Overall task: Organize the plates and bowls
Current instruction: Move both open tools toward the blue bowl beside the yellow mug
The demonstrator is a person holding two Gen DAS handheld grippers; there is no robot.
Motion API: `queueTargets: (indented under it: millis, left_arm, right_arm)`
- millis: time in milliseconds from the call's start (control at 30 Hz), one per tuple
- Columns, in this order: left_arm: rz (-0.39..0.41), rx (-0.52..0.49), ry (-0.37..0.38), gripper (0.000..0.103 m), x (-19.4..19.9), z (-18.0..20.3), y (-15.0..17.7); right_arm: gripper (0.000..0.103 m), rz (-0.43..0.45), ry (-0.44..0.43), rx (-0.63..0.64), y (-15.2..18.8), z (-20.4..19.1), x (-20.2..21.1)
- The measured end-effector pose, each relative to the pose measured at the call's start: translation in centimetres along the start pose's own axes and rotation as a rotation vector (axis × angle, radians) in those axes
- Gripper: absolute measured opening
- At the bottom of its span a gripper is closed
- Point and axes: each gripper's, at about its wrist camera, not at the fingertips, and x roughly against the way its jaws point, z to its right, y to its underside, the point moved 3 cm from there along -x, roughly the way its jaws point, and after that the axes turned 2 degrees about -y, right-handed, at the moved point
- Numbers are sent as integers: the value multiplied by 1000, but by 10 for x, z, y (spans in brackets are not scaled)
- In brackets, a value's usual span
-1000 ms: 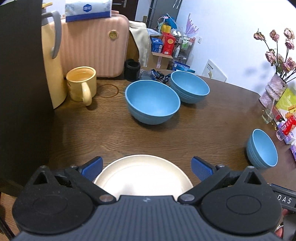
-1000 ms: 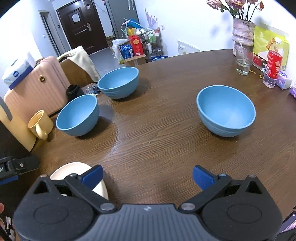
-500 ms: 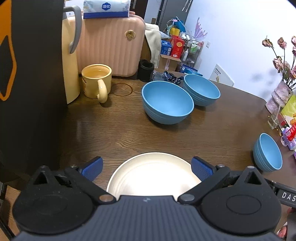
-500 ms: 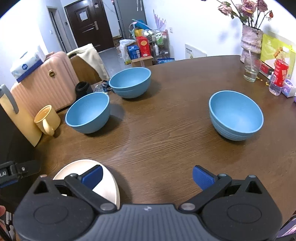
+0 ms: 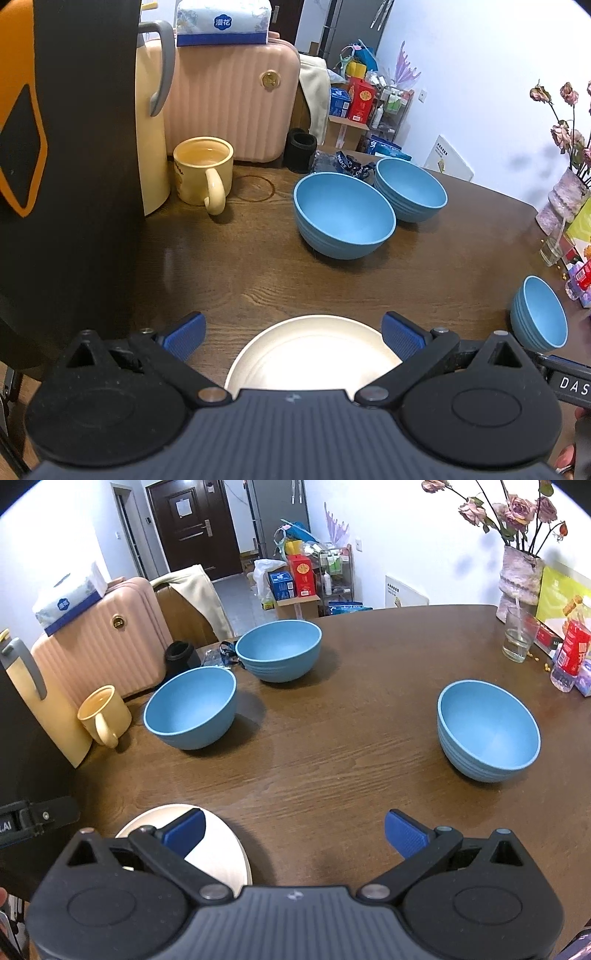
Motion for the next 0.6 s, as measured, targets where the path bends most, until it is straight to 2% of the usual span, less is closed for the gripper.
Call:
queueTargets:
  millis: [300,600]
  left_arm:
    - [7,8,-6,103,0,3,-10]
    - [-2,27,-20,103,0,8,-27]
  right_arm:
    - [103,12,-4,5,-13,-2,0]
    - [103,11,-42,5,-41,-12,0]
